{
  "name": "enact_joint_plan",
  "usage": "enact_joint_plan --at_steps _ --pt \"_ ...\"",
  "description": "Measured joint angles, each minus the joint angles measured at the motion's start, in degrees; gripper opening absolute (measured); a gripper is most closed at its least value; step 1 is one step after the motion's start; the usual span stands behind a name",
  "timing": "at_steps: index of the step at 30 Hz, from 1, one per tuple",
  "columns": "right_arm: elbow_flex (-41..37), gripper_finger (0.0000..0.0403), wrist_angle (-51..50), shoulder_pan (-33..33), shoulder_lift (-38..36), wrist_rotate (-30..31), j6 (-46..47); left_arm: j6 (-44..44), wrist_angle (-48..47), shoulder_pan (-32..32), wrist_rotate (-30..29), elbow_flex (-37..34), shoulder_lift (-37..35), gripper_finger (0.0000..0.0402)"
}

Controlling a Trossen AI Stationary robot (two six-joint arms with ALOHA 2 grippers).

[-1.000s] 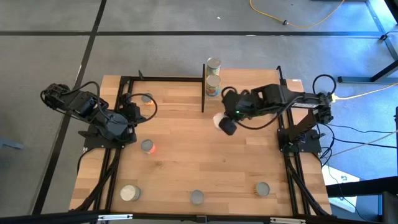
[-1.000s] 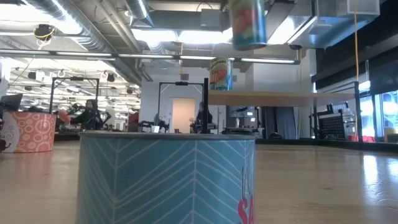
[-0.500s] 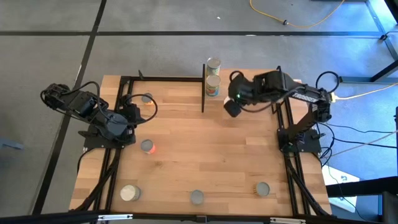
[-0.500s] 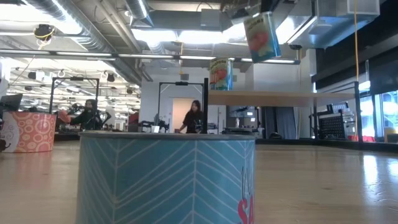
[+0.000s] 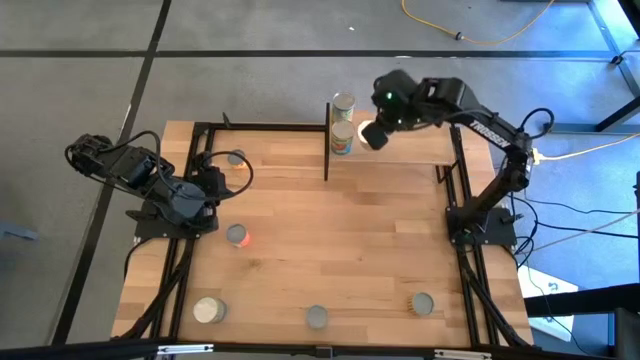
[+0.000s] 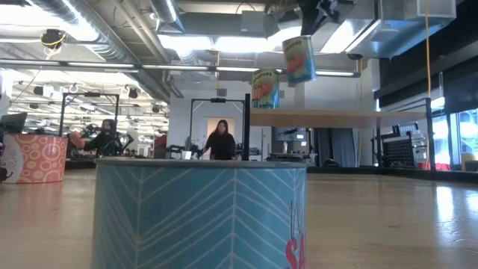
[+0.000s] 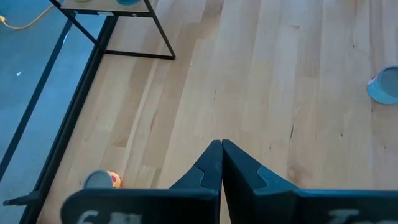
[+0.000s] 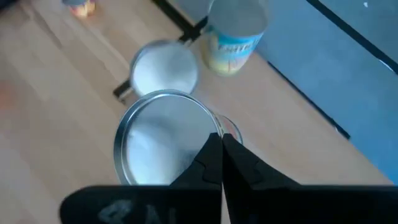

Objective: Pick and place cans onto a shelf
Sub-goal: Put the canned tomatoes on the shelf

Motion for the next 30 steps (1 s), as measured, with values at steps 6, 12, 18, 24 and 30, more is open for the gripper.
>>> enact_joint_plan --at_steps 6,12,18,24,30 --pt "-1.2 0.0 2.3 -7.7 -0.1 -4.0 -4.6 -1.5 0.0 0.0 0.0 0.0 0.0 0.0" --pt "-6.4 0.0 8.8 -13.4 -0.1 -11.5 -8.4 -2.7 0.0 0.0 0.0 0.0 0.0 0.0" --pt "-12.7 0.0 15.6 -17.3 0.0 -15.8 -10.1 -3.7 0.0 0.0 0.0 0.0 0.0 0.0" --pt "-17.8 0.0 20.0 -19.8 0.0 -20.6 -11.2 -5.1 0.0 0.0 0.0 0.0 0.0 0.0" --pt "-20.8 0.0 23.5 -20.7 -0.1 -21.6 -11.4 -6.3 0.0 0.0 0.0 0.0 0.0 0.0"
